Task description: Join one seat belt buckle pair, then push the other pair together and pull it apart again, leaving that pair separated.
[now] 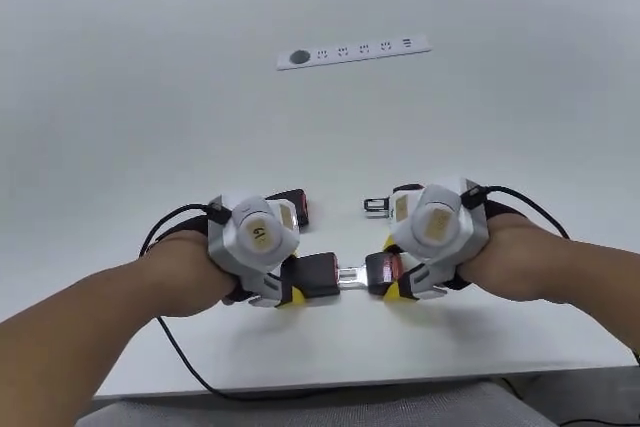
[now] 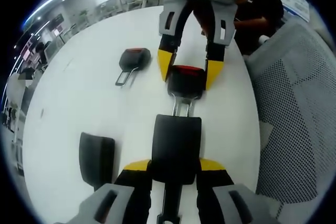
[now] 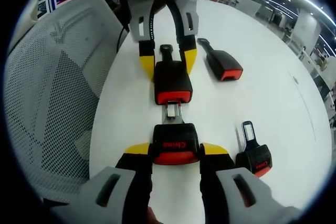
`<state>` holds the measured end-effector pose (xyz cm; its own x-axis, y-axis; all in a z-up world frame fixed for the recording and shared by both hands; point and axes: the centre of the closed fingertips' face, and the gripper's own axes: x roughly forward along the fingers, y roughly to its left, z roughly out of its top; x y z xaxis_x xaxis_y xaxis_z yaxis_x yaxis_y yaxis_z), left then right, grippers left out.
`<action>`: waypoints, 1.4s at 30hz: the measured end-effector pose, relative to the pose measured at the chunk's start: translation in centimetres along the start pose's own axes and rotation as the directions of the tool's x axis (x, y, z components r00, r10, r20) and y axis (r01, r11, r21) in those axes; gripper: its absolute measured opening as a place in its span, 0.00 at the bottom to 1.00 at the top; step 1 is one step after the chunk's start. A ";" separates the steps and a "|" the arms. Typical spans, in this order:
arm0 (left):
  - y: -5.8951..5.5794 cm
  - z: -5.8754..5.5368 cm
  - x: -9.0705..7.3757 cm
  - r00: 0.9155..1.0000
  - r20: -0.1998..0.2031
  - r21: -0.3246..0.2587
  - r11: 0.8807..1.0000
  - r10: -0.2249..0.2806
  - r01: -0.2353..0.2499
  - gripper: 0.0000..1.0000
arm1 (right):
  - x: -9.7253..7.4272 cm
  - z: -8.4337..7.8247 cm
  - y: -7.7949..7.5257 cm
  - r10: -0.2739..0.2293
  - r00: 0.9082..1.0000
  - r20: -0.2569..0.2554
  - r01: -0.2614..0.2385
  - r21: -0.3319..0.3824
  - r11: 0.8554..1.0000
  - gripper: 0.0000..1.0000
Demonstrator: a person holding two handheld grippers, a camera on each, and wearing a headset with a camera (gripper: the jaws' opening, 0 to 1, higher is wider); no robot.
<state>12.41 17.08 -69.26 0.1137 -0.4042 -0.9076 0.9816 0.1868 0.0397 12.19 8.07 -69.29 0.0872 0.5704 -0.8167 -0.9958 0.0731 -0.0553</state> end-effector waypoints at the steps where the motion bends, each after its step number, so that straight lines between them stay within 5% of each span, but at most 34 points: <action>1: 0.0 0.0 0.0 1.000 -0.001 0.003 1.000 -0.001 0.001 0.33 | 0.1 0.2 0.0 0.001 1.000 0.006 -0.001 -0.006 1.000 0.34; 11: 0.1 0.1 0.0 0.999 0.009 0.050 0.998 -0.033 0.033 0.33 | 0.4 0.8 -0.1 0.028 0.998 0.055 -0.029 0.024 0.999 0.34; 20: 0.0 0.1 0.1 0.999 -0.017 0.069 0.996 -0.050 0.051 0.32 | 0.5 1.4 0.1 0.002 0.999 0.051 -0.005 0.048 0.999 0.33; 39: -0.1 0.1 0.0 0.999 0.002 0.069 0.996 -0.052 0.052 0.32 | 1.4 2.7 -0.2 0.014 0.999 0.048 -0.016 0.034 0.999 0.32; 40: 0.0 0.1 0.1 0.999 -0.004 0.072 0.996 -0.052 0.052 0.31 | 1.4 3.2 -1.0 -0.027 0.998 0.065 0.024 0.046 0.999 0.32; 42: 0.0 0.2 0.2 0.998 -0.020 0.073 0.996 -0.052 0.054 0.31 | 1.0 2.9 -0.6 0.003 0.999 0.041 -0.005 0.036 0.999 0.32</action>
<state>12.42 16.82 -69.34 0.0592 -0.3956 -0.9165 0.9949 0.0990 0.0215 12.93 10.99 -68.44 0.0850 0.6037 -0.7927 -0.9945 0.0997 -0.0306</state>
